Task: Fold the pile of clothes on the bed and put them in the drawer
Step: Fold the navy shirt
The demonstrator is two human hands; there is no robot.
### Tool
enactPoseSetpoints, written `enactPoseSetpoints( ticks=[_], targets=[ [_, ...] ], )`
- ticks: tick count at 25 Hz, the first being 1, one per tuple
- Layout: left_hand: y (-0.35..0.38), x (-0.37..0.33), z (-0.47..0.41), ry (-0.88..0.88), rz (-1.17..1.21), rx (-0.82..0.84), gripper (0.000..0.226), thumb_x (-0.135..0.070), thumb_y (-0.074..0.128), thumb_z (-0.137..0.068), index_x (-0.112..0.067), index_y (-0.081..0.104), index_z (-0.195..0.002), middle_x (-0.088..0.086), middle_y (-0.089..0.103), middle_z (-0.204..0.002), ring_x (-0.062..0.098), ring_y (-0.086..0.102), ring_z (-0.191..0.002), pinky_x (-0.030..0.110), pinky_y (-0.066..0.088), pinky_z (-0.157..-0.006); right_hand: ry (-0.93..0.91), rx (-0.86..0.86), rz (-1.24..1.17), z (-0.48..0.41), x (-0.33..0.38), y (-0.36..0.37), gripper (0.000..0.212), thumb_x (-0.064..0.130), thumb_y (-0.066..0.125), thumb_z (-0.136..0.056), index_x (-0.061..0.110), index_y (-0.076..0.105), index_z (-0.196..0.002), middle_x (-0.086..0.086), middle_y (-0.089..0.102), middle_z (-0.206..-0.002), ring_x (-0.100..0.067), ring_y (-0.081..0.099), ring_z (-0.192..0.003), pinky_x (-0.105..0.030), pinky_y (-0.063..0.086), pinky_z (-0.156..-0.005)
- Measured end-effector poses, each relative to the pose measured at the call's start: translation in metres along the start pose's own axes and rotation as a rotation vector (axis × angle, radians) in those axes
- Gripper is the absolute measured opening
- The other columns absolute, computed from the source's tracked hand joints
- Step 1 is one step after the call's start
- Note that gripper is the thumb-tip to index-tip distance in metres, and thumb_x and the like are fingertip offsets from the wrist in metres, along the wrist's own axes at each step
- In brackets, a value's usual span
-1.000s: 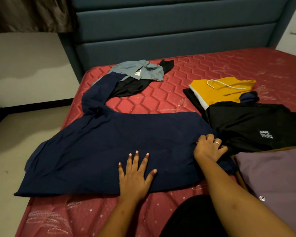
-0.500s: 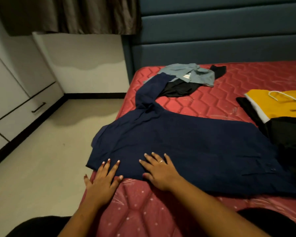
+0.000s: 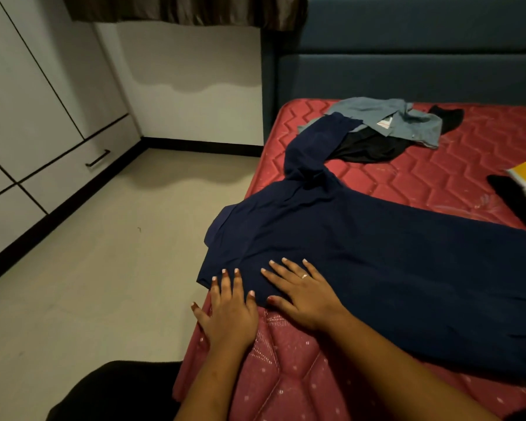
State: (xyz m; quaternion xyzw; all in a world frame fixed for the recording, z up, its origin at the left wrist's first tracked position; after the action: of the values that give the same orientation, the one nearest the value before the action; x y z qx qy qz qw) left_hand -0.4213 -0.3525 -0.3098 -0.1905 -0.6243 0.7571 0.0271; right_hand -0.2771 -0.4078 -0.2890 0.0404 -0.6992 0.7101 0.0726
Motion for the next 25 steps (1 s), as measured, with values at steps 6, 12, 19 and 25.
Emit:
enactPoseSetpoints(
  ticks=[6, 12, 19, 25],
  targets=[
    [-0.003, 0.003, 0.004, -0.039, 0.034, 0.064, 0.059, -0.046, 0.014, -0.102, -0.028, -0.008, -0.153, -0.004, -0.011, -0.161, 0.016, -0.008, -0.148, 0.063, 0.000, -0.112, 0.406, 0.007, 0.122, 0.081, -0.146, -0.018, 0.108, 0.074, -0.044, -0.053, 0.043, -0.005, -0.150, 0.018, 0.003, -0.160, -0.009, 0.002, -0.148, -0.043, 0.000, -0.118],
    [-0.015, -0.067, 0.048, 0.058, 0.008, -0.144, 0.059, -0.027, 0.035, -0.100, -0.008, 0.016, -0.152, 0.005, -0.005, -0.162, 0.022, 0.001, -0.149, 0.060, 0.016, -0.111, 0.279, -0.035, 0.130, 0.104, -0.140, -0.039, 0.101, 0.074, -0.029, -0.070, 0.027, 0.001, -0.154, 0.009, 0.007, -0.161, -0.013, 0.004, -0.149, -0.041, -0.004, -0.117],
    [0.054, -0.194, 0.067, 0.476, -0.019, -0.049, 0.071, -0.055, 0.000, -0.085, -0.038, 0.024, -0.150, -0.006, 0.019, -0.159, 0.019, 0.016, -0.147, 0.054, 0.012, -0.115, -0.104, 0.098, 0.110, 0.130, -0.128, -0.017, 0.073, 0.062, 0.012, -0.094, 0.019, 0.024, -0.152, 0.001, 0.024, -0.158, -0.017, 0.015, -0.147, -0.042, 0.004, -0.117],
    [0.064, -0.195, 0.068, 0.489, -0.046, -0.091, 0.076, -0.076, 0.003, -0.085, -0.040, 0.023, -0.150, -0.005, 0.019, -0.159, 0.021, 0.013, -0.148, 0.056, 0.008, -0.114, 0.168, -0.044, 0.171, 0.210, -0.231, -0.027, 0.059, 0.058, 0.017, -0.099, 0.033, 0.022, -0.152, 0.011, 0.029, -0.155, -0.010, 0.024, -0.143, -0.039, 0.015, -0.116]
  ],
)
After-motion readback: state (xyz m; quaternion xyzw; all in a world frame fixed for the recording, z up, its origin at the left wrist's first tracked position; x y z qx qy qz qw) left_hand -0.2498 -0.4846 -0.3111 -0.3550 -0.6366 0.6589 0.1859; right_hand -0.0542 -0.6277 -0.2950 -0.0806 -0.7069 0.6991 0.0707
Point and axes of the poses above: each hand's wrist, its own z-axis away from the middle knuckle, its own y-axis out of the palm, x = y × z, the point moved 7 cm from there along -z, towards the middle knuckle
